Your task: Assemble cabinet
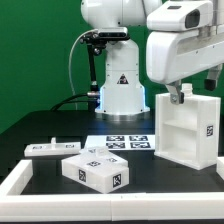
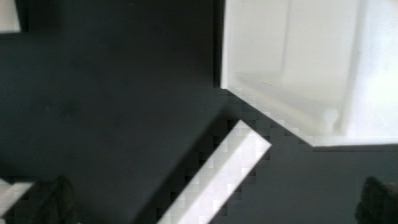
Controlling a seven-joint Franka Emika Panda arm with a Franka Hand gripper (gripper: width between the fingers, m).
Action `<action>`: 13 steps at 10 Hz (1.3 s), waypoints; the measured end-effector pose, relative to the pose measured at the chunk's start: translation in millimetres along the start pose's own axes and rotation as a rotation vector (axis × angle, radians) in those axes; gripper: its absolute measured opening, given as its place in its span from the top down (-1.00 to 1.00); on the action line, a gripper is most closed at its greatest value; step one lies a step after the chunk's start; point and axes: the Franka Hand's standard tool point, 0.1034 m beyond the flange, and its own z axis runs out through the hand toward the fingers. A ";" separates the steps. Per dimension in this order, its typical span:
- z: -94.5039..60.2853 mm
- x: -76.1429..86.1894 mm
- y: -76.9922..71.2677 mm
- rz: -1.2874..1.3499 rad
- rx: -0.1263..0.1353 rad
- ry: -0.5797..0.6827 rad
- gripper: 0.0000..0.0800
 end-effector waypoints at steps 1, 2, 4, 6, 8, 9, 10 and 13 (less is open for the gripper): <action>-0.9 -0.6 -0.2 0.101 0.008 -0.015 -0.99; -2.8 1.9 4.0 0.115 0.013 -0.018 -0.99; -2.5 0.8 7.6 0.105 0.015 -0.016 -0.99; -1.9 0.8 7.4 0.105 0.015 -0.017 -0.99; -0.1 -1.0 7.4 0.207 0.013 -0.028 -0.99; 1.4 -1.4 7.0 0.294 0.017 -0.032 -0.99; 4.4 -3.1 3.5 0.492 0.023 -0.053 -0.99; 3.9 1.6 2.6 0.656 0.031 -0.040 -0.99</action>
Offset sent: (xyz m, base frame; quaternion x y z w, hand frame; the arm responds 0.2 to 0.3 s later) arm 0.0000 0.0000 0.0000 0.0000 0.0000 0.0000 1.0000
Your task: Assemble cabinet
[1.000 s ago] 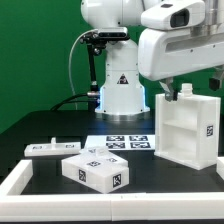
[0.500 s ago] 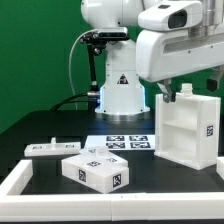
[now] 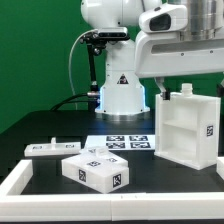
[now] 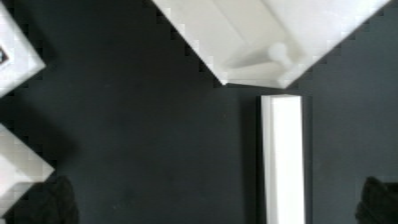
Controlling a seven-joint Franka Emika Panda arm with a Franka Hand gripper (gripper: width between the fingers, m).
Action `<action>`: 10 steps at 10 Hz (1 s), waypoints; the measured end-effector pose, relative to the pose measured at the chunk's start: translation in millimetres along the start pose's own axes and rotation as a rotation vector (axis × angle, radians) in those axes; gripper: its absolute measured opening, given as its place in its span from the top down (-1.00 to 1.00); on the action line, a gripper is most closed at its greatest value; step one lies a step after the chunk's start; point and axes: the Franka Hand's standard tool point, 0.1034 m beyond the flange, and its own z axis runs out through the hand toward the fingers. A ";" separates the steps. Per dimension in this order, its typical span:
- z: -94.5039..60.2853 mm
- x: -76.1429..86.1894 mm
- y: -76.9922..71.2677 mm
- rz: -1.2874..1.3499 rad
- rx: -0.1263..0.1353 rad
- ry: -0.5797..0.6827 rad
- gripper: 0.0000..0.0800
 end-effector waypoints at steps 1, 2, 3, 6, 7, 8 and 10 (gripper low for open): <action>0.5 -0.3 -0.8 0.076 0.001 -0.001 -0.99; 0.8 -0.4 -1.5 0.150 0.006 -0.003 -0.99; 4.4 -0.6 -2.9 0.279 0.074 -0.035 -0.99; 8.8 6.4 -0.7 0.599 0.212 -0.100 -0.99; 9.2 6.0 -2.0 0.629 0.210 -0.104 -0.99; 9.4 5.9 -2.1 0.625 0.209 -0.104 -0.99; 15.1 5.2 2.2 0.640 0.265 -0.135 -0.99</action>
Offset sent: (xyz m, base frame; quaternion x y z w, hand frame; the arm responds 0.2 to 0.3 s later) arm 0.0096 -0.0024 -0.0091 0.1243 -0.0900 0.3145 0.9368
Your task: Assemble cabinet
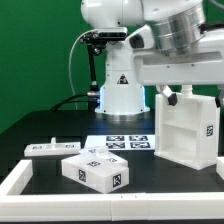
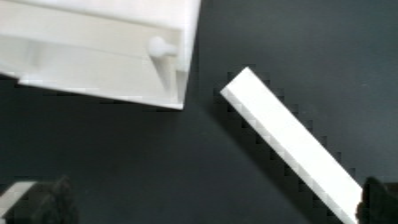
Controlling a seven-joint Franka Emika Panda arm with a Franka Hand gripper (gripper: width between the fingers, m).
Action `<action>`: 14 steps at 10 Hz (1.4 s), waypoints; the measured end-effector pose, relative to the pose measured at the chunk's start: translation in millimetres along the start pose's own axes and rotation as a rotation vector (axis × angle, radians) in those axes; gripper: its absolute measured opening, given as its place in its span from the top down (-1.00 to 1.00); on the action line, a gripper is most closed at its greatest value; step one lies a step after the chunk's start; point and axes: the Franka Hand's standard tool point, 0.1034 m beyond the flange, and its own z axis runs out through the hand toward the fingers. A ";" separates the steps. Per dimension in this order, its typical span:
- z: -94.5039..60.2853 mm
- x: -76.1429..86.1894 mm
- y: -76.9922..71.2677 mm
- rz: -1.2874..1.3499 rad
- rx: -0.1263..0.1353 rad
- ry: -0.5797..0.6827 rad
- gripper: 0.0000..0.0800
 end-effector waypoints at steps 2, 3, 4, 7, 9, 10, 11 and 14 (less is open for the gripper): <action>6.5 0.7 11.9 0.045 0.005 -0.119 -0.99; 8.1 -2.0 13.9 0.047 -0.015 -0.179 -0.99; 8.7 -0.7 16.9 0.036 -0.020 -0.255 -0.99; 19.1 -4.6 25.8 0.079 -0.032 -0.465 -0.99; 27.8 -8.3 23.3 0.123 -0.062 -0.549 -0.99; 27.6 -5.5 22.5 0.114 -0.056 -0.538 -0.99; 27.4 -5.8 22.4 0.113 -0.056 -0.538 -0.99; 33.4 -8.9 22.1 0.118 -0.059 -0.545 -0.99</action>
Offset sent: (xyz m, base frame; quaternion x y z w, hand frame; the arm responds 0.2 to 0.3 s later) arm 0.0000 0.0000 0.0000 0.0000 -0.1938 0.0000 0.9810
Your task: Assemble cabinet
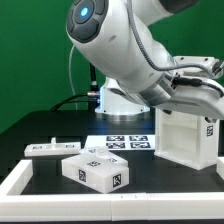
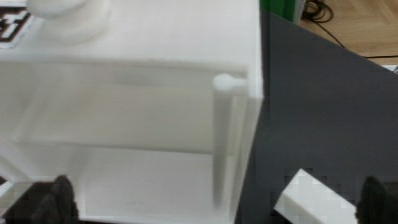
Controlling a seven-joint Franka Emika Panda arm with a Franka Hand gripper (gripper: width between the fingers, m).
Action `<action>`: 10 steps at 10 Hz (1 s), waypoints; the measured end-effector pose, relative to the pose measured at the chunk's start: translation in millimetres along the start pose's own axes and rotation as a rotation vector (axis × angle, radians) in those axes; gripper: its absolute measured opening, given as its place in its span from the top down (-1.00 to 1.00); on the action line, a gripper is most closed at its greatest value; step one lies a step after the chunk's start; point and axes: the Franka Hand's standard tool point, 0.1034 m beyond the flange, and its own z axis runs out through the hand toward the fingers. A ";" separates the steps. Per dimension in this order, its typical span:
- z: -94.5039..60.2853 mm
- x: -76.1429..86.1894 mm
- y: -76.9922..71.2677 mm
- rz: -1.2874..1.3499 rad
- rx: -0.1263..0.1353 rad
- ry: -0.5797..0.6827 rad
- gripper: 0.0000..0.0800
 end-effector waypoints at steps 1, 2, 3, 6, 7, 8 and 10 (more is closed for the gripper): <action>6.0 -2.8 -4.9 0.025 0.046 -0.040 -0.99; 10.7 -4.8 -6.0 0.046 0.072 -0.067 -0.99; 12.1 -5.1 -5.7 0.047 0.069 -0.068 -0.99; 12.2 -4.7 -5.4 0.047 0.069 -0.068 -0.99; 13.2 -4.1 -5.0 0.049 0.068 -0.069 -0.99; 18.8 -3.2 -5.6 0.065 0.093 -0.085 -0.99; 27.4 -5.4 -7.8 0.123 0.131 -0.143 -0.99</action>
Offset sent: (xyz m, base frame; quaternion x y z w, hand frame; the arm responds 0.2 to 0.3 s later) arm 0.0000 0.0000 0.0000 0.0000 0.0000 0.0000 1.0000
